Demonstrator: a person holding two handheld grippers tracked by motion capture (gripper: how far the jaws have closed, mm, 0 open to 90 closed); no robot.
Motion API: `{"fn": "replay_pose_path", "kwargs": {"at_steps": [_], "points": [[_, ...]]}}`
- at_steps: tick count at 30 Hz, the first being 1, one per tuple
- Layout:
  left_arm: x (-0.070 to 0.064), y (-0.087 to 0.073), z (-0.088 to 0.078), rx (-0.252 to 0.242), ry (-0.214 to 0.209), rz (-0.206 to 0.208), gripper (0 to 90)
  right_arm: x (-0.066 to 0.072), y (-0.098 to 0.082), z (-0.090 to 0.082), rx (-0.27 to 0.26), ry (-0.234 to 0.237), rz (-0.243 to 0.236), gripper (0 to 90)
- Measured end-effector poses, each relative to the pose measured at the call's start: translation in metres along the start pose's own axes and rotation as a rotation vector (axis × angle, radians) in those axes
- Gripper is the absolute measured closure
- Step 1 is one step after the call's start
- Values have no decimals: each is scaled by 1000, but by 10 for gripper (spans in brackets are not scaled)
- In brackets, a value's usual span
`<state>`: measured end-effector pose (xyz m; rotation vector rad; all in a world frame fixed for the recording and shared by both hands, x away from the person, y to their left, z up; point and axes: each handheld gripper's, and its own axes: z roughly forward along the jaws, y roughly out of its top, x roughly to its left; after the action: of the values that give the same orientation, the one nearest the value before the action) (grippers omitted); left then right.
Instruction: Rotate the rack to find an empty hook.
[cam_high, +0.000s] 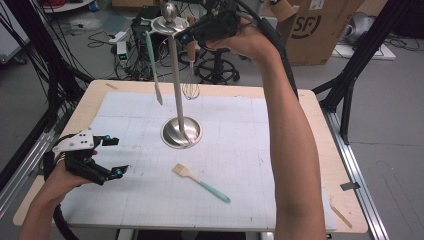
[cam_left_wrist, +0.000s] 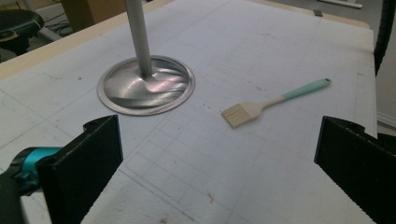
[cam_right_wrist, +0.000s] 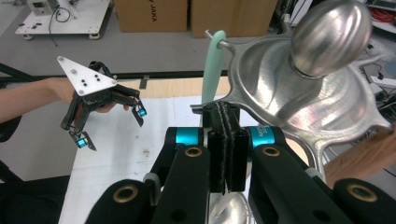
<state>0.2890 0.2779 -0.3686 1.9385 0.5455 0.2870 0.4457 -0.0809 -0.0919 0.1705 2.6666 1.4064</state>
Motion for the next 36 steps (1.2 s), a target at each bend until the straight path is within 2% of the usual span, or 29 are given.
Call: {"fn": "replay_pose_path", "kwargs": {"at_steps": [6,13,21,29,36], "points": [[1,0,-1,-4,1,-2,16,0,-2,-3,14,-5,0,892],[1,0,-1,-5,4,-1,16,1,-6,-15,16,-22,14,891],[0,1,-1,-4,3,1,16,3,-20,-32,11,-51,40,892],[1,1,-1,-2,2,0,17,-5,-31,-50,3,-90,66,891],[1,1,1,5,-2,3,17,-15,-37,-54,-1,-105,83,891]]}}
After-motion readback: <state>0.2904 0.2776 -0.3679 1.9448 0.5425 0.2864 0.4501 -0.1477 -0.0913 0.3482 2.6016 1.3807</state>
